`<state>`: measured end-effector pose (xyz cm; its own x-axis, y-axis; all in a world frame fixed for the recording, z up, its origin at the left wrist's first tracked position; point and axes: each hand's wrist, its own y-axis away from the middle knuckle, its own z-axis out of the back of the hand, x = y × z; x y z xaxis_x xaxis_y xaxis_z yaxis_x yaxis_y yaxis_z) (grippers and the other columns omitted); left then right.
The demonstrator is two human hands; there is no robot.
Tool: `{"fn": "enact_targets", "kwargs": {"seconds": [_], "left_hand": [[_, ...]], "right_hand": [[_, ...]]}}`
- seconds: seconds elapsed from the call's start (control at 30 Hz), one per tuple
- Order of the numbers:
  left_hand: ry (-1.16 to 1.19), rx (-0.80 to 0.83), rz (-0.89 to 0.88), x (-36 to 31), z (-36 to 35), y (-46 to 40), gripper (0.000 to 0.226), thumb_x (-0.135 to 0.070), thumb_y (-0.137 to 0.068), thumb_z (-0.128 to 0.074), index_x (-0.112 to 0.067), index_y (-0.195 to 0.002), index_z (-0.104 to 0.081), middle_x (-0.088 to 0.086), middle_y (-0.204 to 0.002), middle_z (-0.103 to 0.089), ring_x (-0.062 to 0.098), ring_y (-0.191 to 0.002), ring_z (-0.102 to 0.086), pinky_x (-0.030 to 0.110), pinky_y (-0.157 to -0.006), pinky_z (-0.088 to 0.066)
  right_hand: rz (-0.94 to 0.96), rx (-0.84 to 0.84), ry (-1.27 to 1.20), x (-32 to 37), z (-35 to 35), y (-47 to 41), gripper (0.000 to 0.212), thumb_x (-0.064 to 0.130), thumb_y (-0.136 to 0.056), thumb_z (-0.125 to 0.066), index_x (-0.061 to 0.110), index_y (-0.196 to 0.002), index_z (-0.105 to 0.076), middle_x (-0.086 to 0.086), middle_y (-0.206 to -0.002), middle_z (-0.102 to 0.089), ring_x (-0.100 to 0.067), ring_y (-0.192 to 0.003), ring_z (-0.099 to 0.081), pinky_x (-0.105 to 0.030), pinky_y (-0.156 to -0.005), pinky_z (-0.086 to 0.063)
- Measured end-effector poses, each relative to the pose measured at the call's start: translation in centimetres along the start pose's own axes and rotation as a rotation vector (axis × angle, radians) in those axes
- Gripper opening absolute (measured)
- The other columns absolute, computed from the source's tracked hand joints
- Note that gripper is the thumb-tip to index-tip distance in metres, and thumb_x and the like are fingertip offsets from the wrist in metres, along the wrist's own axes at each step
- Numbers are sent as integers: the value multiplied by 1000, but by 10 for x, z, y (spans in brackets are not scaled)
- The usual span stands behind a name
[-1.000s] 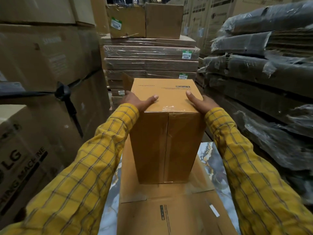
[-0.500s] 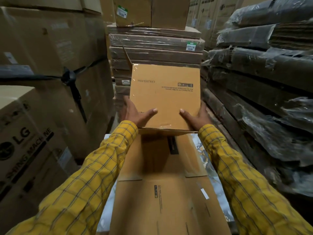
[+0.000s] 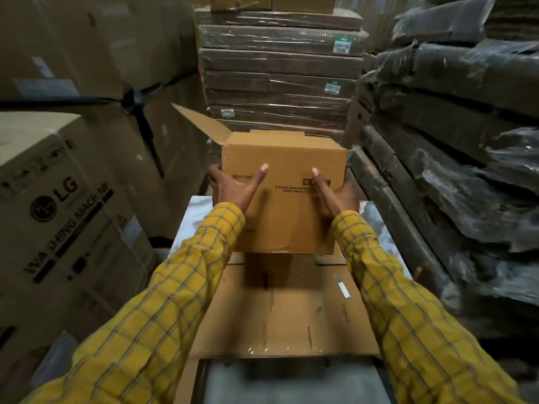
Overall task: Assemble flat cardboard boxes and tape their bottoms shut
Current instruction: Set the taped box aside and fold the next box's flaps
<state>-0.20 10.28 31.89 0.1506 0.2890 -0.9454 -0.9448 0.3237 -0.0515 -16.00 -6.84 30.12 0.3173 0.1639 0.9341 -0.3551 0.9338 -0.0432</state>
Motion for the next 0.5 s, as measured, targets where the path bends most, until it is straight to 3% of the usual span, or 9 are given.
{"fn": "enact_targets", "kwargs": {"seconds": [0.1, 0.17, 0.37, 0.5], "left_hand": [[41, -74, 186, 6, -3, 13, 135, -98, -39, -63, -19, -142, -27, 13, -143, -43, 39, -130, -45, 54, -110, -38], [13, -120, 289, 18, -6, 27, 135, -95, -47, -63, -13, -146, -24, 16, -144, -39, 41, -135, -38, 53, -114, -32], [-8, -122, 369, 98, -7, 80, 133, -99, -45, -55, -7, -137, -26, 21, -143, -41, 46, -132, -41, 56, -110, -36], [-26, -3, 377, 132, 0, 111, 116, -67, -75, -71, 1, -149, -13, 23, -155, -31, 40, -142, -34, 44, -116, -31]], "right_hand": [[-125, 17, 22, -1, 4, 17, 114, 98, -56, -57, 17, -136, -56, -7, -134, -62, -33, -123, -58, -40, -106, -44], [-226, 72, 60, -9, 7, 31, 119, 96, -60, -57, 10, -142, -49, -12, -140, -57, -35, -126, -55, -41, -106, -43], [-258, 229, 109, -83, 11, 84, 114, 92, -66, -55, 11, -144, -41, -12, -146, -51, -35, -131, -51, -42, -110, -41], [-268, 307, 163, -126, 11, 112, 102, 83, -75, -57, 10, -143, -39, -13, -146, -50, -33, -129, -51, -40, -106, -41]]}}
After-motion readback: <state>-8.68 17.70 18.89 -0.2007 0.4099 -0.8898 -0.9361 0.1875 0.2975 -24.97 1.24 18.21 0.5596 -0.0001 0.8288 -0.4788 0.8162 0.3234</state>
